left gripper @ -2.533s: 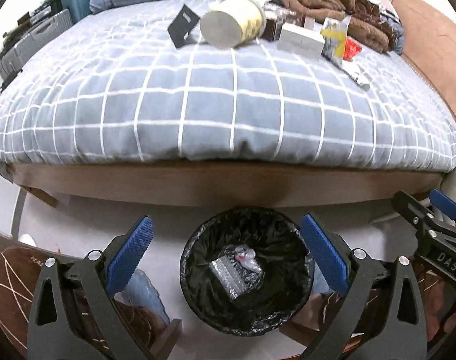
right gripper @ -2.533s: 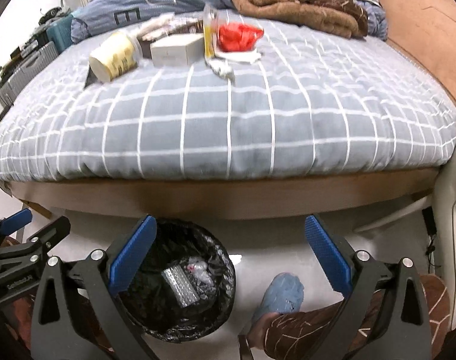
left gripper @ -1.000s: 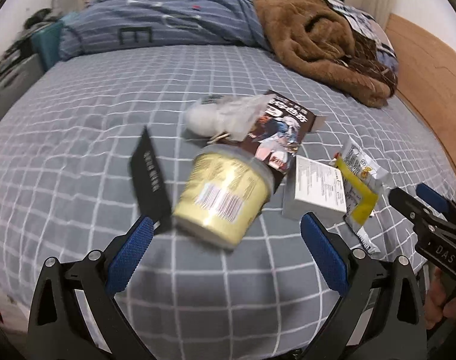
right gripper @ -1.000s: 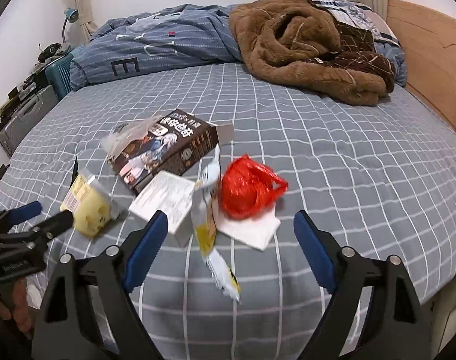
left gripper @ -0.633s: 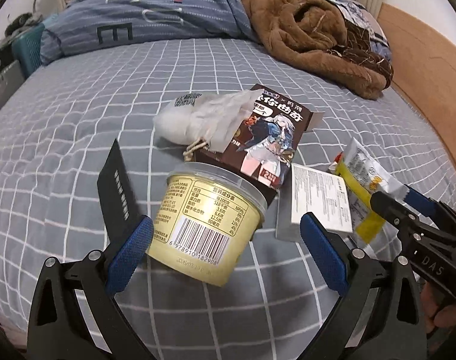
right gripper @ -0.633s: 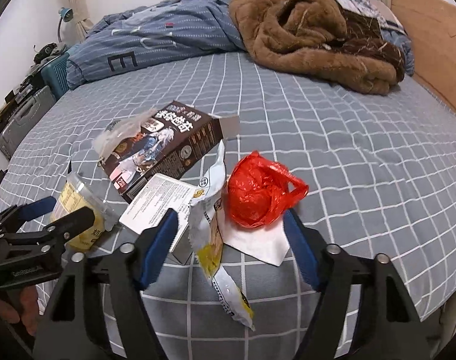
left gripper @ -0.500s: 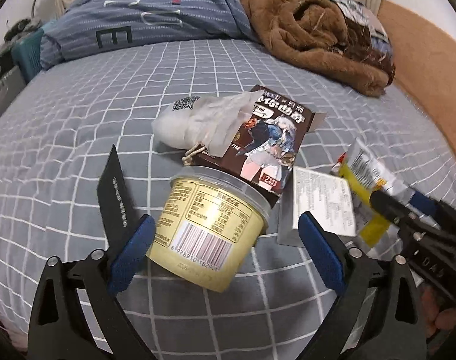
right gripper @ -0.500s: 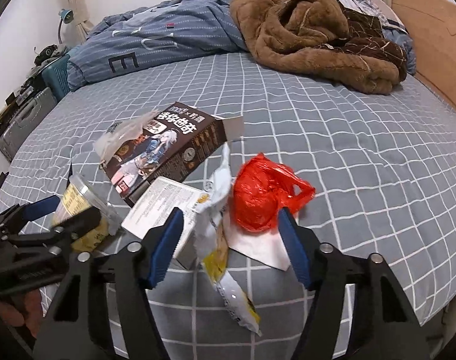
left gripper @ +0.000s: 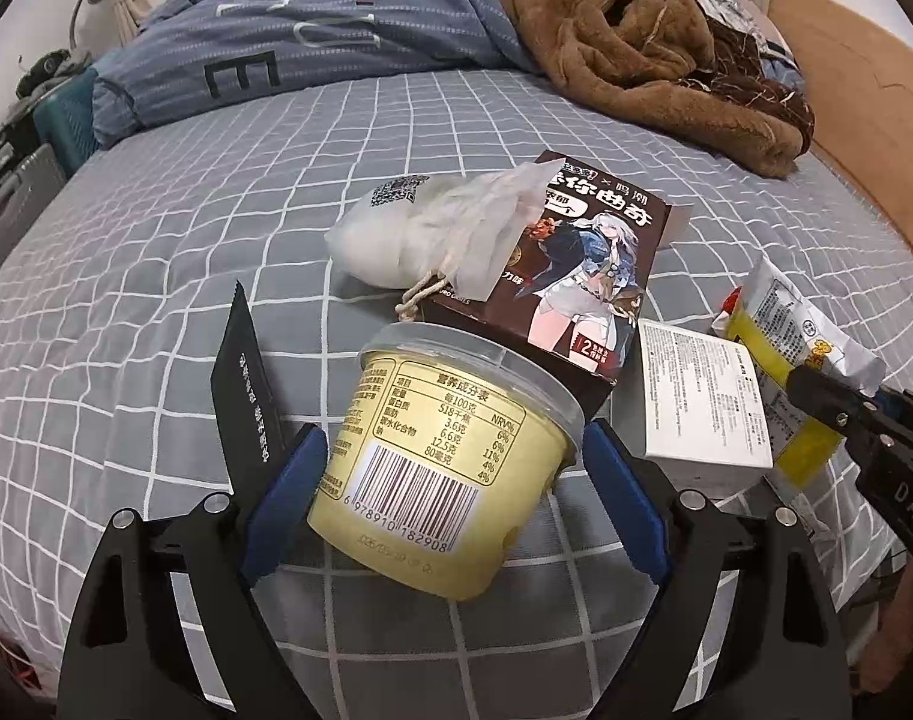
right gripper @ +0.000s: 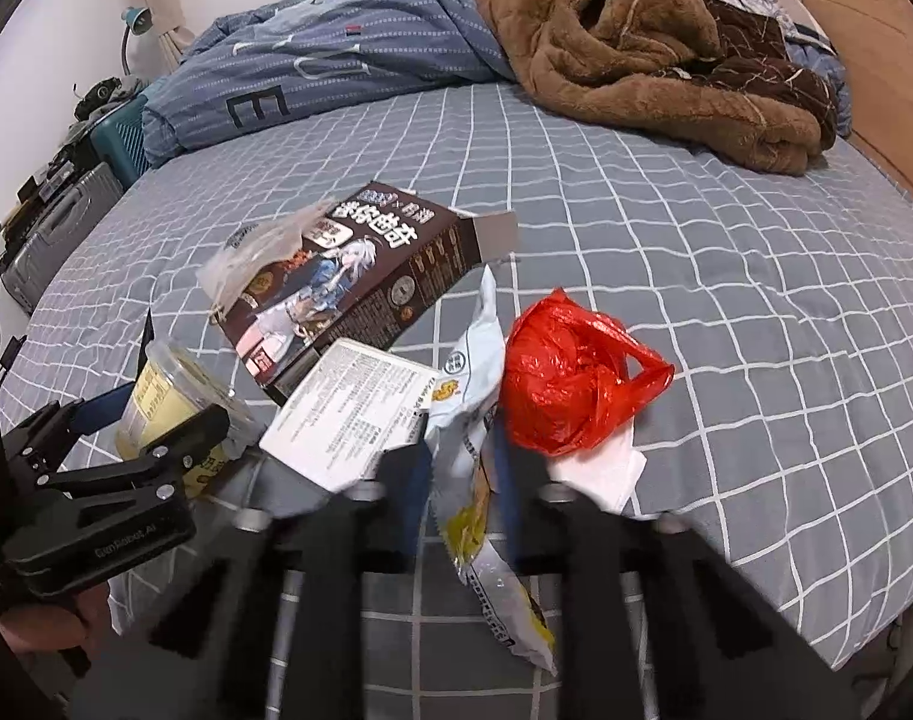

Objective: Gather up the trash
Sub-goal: 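Grasp the yellow pudding cup with the left tool while the right tool grasps the yellow wrapper, then lift the pudding cup and wrapper and carry them toward the bin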

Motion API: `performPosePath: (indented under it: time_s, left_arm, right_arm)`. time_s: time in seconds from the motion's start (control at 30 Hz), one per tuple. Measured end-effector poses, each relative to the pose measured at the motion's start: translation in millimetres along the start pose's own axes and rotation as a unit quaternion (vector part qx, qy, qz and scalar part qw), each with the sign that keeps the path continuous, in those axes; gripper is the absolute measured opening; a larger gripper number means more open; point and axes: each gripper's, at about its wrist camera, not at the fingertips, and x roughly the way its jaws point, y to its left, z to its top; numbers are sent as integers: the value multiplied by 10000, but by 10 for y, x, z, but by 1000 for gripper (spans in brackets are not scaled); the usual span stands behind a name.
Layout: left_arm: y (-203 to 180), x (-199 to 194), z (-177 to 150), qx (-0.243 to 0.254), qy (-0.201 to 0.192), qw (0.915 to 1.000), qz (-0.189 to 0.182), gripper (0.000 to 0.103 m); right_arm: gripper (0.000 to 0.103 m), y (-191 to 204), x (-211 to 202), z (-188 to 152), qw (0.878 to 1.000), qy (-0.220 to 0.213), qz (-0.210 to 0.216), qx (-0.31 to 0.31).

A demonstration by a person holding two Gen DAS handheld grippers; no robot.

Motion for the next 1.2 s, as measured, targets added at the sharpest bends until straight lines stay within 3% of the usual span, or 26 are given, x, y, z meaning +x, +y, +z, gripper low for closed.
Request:
performPosePath:
  time_s: [0.43, 1.2]
  left_arm:
    - [4, -42, -7, -170, -82, 9998, 5, 84]
    - [-14, -421, 46, -338, -292, 9984, -342, 82]
  right_arm:
    - [9, 17, -121, 1, 9998, -170, 16, -85]
    - [8, 78, -401, 39, 9990, -397, 20, -193]
